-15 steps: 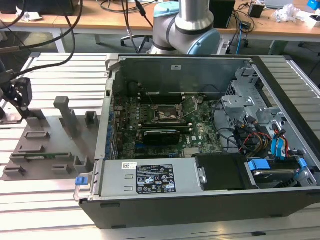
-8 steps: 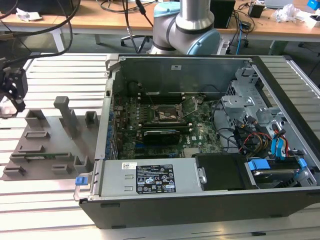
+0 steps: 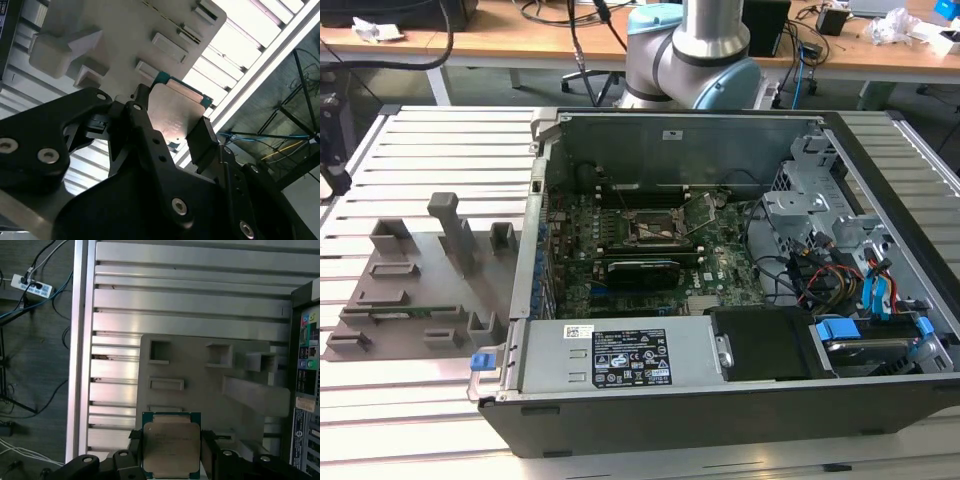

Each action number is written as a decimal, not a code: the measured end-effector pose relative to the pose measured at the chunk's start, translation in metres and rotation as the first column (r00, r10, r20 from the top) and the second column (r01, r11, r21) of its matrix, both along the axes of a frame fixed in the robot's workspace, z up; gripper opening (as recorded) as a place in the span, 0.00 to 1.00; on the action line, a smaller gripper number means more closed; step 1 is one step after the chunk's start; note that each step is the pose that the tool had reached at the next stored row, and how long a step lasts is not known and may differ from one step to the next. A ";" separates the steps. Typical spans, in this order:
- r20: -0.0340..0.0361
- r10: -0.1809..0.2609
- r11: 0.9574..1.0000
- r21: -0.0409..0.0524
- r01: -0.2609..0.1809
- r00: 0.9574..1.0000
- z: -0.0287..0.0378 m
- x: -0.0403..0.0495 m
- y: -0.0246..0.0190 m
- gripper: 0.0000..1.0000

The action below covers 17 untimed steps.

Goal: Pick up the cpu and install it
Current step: 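Pick up the cpu and move it towards the insertion slot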

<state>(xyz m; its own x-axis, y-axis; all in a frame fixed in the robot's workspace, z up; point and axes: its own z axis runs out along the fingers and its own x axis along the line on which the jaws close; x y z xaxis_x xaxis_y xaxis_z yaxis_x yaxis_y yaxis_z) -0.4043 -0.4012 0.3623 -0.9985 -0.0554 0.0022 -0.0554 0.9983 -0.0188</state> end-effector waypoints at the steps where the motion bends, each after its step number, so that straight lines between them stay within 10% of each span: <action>1: 0.000 0.000 1.000 0.000 0.000 1.000 0.0052 0.0000 0.0000 0.55; 6: 0.000 0.000 1.000 -0.002 0.000 1.000 0.0242 0.0000 0.0000 0.55; 10: 0.000 0.000 1.000 -0.002 0.000 1.000 0.0254 0.0000 0.0000 0.55; 17: -0.007 0.000 1.000 -0.001 0.000 1.000 0.0249 0.0480 0.0000 0.55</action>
